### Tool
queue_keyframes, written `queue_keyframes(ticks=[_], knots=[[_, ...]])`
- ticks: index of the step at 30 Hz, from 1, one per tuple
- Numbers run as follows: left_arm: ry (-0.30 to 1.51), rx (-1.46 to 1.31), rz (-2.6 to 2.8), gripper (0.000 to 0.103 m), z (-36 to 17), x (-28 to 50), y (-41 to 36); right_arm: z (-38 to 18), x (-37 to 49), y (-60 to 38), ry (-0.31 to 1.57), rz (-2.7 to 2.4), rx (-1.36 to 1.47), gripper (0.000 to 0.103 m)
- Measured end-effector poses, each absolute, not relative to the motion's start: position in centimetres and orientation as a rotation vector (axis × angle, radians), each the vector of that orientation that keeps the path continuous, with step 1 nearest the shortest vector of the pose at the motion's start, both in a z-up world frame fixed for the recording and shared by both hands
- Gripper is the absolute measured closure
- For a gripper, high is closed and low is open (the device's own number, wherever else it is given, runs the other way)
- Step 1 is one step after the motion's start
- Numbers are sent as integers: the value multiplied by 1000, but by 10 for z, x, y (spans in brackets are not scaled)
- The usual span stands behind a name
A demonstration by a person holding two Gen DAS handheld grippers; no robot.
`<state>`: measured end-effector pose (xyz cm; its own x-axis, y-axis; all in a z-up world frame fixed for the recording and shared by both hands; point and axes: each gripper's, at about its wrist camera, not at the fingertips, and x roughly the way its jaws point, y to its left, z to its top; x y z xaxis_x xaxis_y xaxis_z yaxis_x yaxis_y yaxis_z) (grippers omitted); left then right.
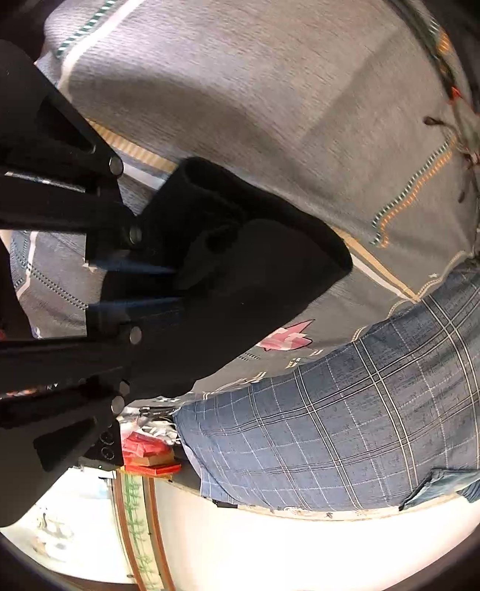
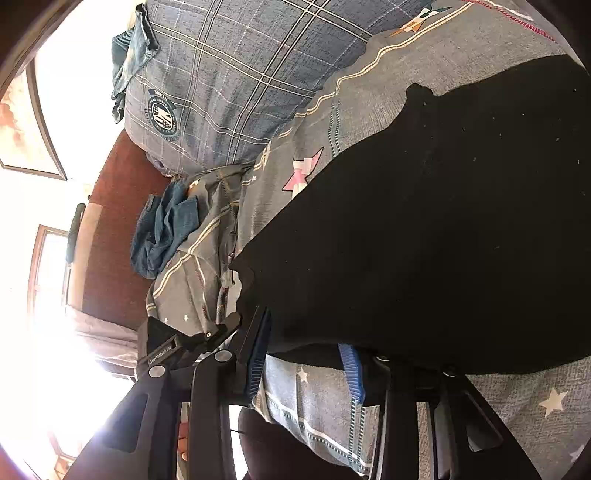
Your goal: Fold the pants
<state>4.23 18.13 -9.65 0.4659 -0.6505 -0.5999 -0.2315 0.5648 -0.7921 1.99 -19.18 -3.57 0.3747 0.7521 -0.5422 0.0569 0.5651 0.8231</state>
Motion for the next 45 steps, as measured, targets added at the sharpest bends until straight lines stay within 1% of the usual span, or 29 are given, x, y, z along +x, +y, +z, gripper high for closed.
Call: queue_keyframes(ticks=[1, 3, 6, 8, 12, 13, 16, 20, 21, 23, 24, 25, 26, 27, 28, 29, 30, 31, 33, 36, 38, 40, 41, 45], knots=[[1083, -979, -306, 95, -93, 42, 182, -35, 21, -192, 1112, 523, 873, 82], [1055, -972, -310, 95, -82, 40, 185, -31, 20, -194, 1102, 528, 864, 90], [1023, -888, -317, 95, -59, 34, 184, -18, 14, -195, 1061, 559, 864, 91], [1037, -808, -298, 95, -52, 32, 180, -14, 12, -195, 1048, 565, 852, 91], [1094, -698, -220, 95, -65, 26, 180, -29, 9, -194, 1082, 559, 844, 94], [1119, -702, -194, 95, -74, 24, 186, -35, 9, -194, 1095, 541, 836, 96], [1131, -861, -192, 95, -91, 17, 214, -46, 9, -196, 1108, 542, 869, 96], [1082, -934, -270, 95, -85, 9, 216, -37, 9, -196, 1074, 558, 852, 96], [1071, -945, -293, 92, -83, 9, 212, -36, 9, -197, 1069, 559, 852, 96], [1061, -943, -307, 80, -82, 13, 202, -35, 9, -198, 1064, 560, 856, 96], [1064, -931, -294, 70, -84, 17, 198, -35, 9, -198, 1065, 559, 860, 96], [1069, -911, -273, 67, -87, 22, 193, -36, 9, -198, 1068, 557, 865, 96], [1081, -897, -256, 67, -90, 25, 191, -37, 9, -199, 1071, 556, 872, 95], [1094, -892, -249, 69, -94, 28, 189, -38, 8, -199, 1073, 555, 876, 95], [1110, -880, -248, 84, -97, 33, 186, -39, 8, -200, 1075, 552, 878, 95], [1119, -861, -237, 96, -97, 36, 187, -40, 8, -200, 1078, 548, 879, 95], [1124, -855, -239, 99, -94, 37, 187, -41, 8, -199, 1081, 544, 879, 95], [1114, -864, -239, 99, -90, 37, 189, -40, 9, -199, 1079, 543, 880, 96], [1092, -800, -205, 99, -77, 37, 188, -35, 7, -199, 1056, 548, 877, 96], [1151, -660, -149, 98, -82, 40, 178, -41, 3, -195, 1078, 533, 853, 96], [1157, -679, -156, 98, -90, 39, 179, -58, 4, -193, 1129, 506, 844, 96], [1162, -709, -175, 98, -85, 35, 183, -66, 4, -196, 1143, 513, 877, 95], [1152, -714, -189, 98, -80, 30, 186, -63, 2, -198, 1140, 521, 870, 92], [1070, -642, -233, 98, -44, 6, 188, -30, -18, -227, 1077, 532, 758, 91]])
